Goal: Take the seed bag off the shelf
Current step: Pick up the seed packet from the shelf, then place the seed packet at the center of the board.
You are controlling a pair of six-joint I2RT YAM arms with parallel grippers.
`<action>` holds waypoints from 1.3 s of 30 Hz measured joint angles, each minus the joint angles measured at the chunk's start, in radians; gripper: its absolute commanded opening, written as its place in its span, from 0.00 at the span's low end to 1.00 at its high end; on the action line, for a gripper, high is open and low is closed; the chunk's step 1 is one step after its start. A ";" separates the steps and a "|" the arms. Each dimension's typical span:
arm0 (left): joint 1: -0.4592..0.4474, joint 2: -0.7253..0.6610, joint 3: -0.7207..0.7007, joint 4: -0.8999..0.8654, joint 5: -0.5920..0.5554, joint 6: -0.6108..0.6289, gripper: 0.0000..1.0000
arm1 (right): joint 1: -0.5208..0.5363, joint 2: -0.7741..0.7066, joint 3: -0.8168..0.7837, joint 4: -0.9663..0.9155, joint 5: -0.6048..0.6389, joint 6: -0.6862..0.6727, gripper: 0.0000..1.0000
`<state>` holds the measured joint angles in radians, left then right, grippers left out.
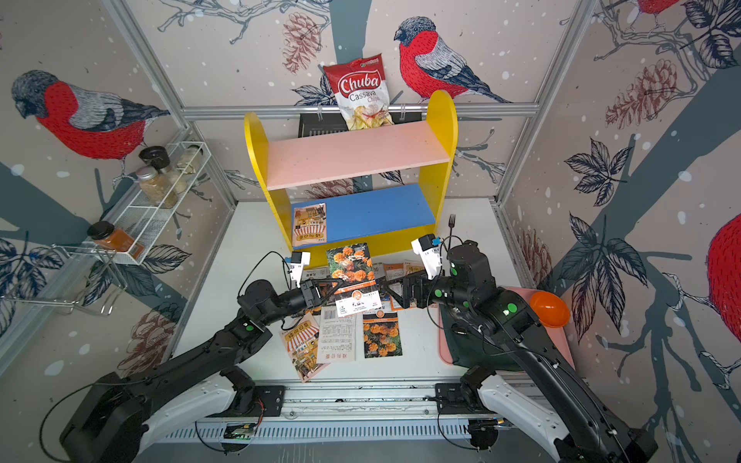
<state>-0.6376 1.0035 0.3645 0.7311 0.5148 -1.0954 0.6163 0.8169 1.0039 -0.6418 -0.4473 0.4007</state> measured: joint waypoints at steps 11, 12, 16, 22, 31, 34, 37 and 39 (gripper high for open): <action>-0.262 0.211 -0.022 0.098 -0.183 -0.048 0.00 | 0.016 -0.085 0.013 -0.118 0.075 0.045 1.00; -0.279 0.234 -0.022 0.110 -0.202 -0.056 0.00 | 0.017 -0.089 0.013 -0.127 0.077 0.044 1.00; -0.327 0.325 0.000 0.134 -0.267 -0.062 0.00 | 0.018 -0.105 0.011 -0.147 0.083 0.047 1.00; -0.388 0.460 0.074 0.154 -0.314 -0.084 0.00 | 0.020 -0.120 0.010 -0.156 0.093 0.047 1.00; -0.420 0.609 0.147 0.153 -0.339 -0.113 0.00 | 0.021 -0.142 0.007 -0.184 0.098 0.047 1.00; -0.429 0.652 0.169 0.141 -0.342 -0.130 0.00 | 0.021 -0.146 0.002 -0.189 0.099 0.047 1.00; -0.431 0.681 0.181 0.115 -0.347 -0.134 0.00 | 0.021 -0.155 -0.006 -0.189 0.100 0.047 1.00; -0.431 0.697 0.193 0.088 -0.354 -0.135 0.00 | 0.021 -0.159 -0.011 -0.189 0.101 0.047 1.00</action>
<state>-1.0691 1.7000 0.5575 0.8188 0.1608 -1.2301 0.6376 0.6575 0.9924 -0.8307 -0.3462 0.4477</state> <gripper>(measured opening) 0.058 0.998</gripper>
